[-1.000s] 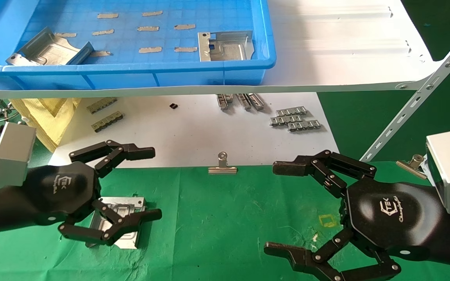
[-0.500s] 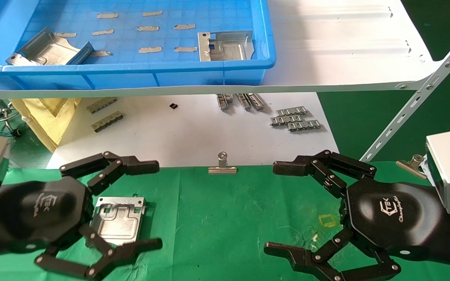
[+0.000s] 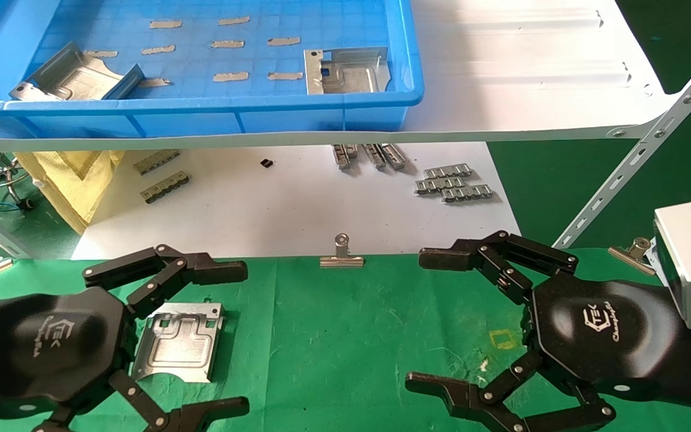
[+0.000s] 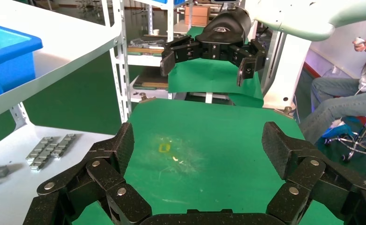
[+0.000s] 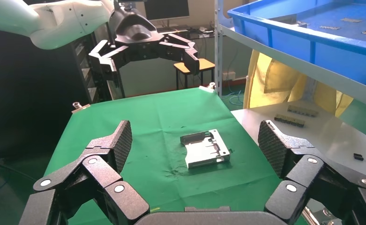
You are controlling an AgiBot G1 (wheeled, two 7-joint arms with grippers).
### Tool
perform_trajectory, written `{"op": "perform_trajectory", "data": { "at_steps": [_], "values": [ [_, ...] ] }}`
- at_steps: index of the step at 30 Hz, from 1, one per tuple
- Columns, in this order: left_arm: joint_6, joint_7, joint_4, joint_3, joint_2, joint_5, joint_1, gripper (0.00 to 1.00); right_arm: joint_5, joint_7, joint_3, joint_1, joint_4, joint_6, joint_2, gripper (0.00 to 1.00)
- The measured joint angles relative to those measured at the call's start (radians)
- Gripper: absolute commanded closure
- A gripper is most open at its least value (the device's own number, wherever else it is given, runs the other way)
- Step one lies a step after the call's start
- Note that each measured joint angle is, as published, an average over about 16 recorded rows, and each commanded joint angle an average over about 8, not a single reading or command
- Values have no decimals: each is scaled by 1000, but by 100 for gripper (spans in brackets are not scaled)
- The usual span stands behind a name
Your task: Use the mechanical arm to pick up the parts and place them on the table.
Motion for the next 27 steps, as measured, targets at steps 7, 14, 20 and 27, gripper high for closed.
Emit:
{"op": "perform_trajectory", "data": {
  "at_steps": [7,14,20,27],
  "values": [
    [1,4,10,6,2,1,-5,0,0,0,0,0,0,0,0,0],
    [1,6,17,10,4,3,-9,0,0,0,0,0,0,0,0,0],
    [2,7,21,12,4,4,-11,0,0,0,0,0,0,0,0,0],
    [2,8,22,13,5,5,-12,0,0,0,0,0,0,0,0,0]
  ]
}}
